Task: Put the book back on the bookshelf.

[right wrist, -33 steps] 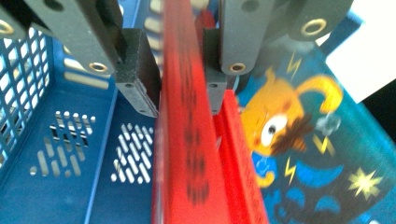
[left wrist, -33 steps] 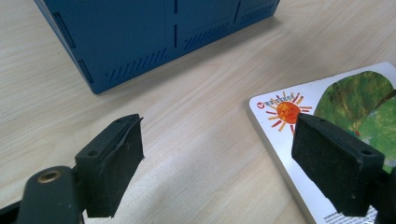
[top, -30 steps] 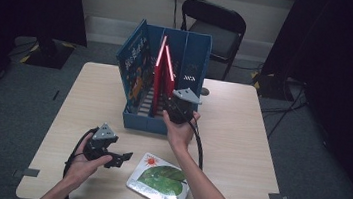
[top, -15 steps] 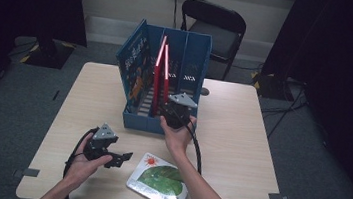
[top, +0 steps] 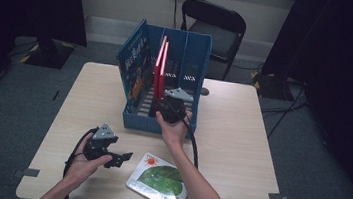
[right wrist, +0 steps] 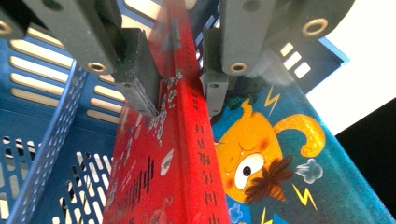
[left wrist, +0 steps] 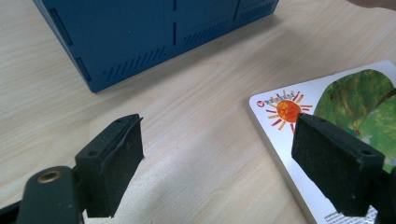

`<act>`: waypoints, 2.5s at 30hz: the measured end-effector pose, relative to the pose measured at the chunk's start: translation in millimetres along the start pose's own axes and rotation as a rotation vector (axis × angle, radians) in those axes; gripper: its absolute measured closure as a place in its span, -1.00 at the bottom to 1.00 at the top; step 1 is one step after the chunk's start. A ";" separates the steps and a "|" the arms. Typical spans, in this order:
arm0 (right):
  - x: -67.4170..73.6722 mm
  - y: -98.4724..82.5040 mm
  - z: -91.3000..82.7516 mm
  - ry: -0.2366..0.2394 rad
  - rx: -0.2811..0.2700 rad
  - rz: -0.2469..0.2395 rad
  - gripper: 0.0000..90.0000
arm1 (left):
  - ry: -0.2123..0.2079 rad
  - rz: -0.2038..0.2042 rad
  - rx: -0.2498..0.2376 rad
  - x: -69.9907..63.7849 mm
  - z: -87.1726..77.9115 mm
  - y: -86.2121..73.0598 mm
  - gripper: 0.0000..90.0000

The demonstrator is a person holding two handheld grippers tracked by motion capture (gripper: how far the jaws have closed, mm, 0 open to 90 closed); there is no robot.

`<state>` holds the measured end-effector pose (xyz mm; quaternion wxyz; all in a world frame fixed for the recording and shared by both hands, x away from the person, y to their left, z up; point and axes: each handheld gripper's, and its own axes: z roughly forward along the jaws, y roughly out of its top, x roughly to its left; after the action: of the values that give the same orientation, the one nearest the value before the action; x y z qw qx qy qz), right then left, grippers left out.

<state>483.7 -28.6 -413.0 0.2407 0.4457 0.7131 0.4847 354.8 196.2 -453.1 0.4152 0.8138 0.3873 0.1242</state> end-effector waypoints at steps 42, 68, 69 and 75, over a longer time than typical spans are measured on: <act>-16.2 10.9 17.2 0.104 0.089 -0.079 0.57 | 0.007 -0.008 0.002 1.1 0.3 -0.4 -0.64; -22.7 9.5 17.1 0.133 0.120 -0.137 0.73 | 0.009 -0.005 0.007 1.6 0.9 -0.4 -0.64; -22.2 10.3 17.5 0.129 0.121 -0.144 0.73 | 0.011 -0.003 0.008 1.9 1.1 -0.4 -0.64; -24.1 11.5 21.5 0.123 0.131 -0.139 0.84 | 0.008 -0.010 0.007 2.3 0.8 -0.9 -0.64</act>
<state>516.7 -37.7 -413.5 0.1999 0.3793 0.7858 0.4457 356.3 197.8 -454.5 0.4115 0.8128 0.3932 0.1240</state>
